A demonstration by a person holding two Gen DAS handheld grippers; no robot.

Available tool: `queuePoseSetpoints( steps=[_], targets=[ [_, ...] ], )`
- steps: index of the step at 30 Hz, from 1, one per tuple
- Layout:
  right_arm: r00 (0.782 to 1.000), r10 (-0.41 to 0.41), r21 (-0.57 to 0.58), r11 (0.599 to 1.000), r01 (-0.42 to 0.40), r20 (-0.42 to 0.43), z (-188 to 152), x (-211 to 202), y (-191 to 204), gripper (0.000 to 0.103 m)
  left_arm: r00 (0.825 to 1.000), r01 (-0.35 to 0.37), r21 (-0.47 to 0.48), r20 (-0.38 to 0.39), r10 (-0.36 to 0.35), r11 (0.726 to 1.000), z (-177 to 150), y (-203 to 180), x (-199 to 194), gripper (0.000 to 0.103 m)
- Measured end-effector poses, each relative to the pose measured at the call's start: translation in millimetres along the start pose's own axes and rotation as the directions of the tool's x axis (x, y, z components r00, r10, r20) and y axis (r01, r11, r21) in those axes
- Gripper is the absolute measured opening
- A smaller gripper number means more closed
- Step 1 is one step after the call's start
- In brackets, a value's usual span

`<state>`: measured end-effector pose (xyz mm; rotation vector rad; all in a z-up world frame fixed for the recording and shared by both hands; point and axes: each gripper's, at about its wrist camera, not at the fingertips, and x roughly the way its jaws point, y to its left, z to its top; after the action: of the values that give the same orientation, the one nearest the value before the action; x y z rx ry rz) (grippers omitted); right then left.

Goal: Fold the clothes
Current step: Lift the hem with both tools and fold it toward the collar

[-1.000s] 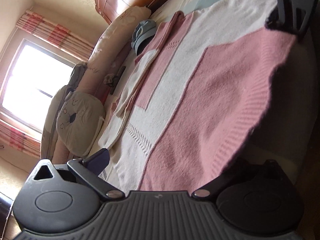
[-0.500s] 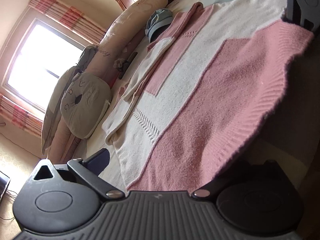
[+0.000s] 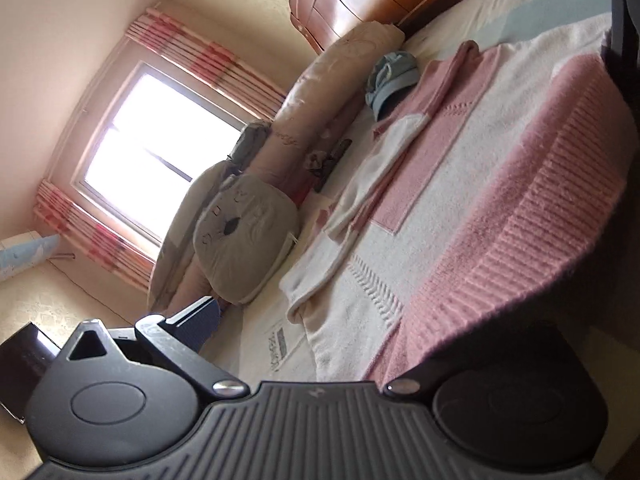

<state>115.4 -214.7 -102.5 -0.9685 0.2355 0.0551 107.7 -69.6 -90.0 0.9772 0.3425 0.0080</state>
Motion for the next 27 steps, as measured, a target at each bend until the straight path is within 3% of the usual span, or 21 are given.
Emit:
queuePoseSetpoints(
  steps=[5, 15, 27],
  targets=[
    [0.999, 0.032, 0.005, 0.999, -0.032, -0.016, 0.9, 1.3, -5.7, 0.103, 0.994, 0.081, -0.003, -0.075, -0.081, 0.997, -4.4, 2.7, 14.1, 0.103],
    [1.0, 0.01, -0.008, 1.0, -0.01, 0.013, 16.6, 16.3, -31.0, 0.103, 1.0, 0.016, 0.0, -0.006, -0.016, 1.0, 12.8, 34.7, 24.0, 0.103],
    [1.0, 0.002, -0.048, 0.999, -0.002, -0.001, 37.5, 81.8, -46.3, 0.103, 1.0, 0.012, 0.035, 0.021, -0.012, 0.999, 36.5, 52.6, 92.5, 0.103]
  ],
)
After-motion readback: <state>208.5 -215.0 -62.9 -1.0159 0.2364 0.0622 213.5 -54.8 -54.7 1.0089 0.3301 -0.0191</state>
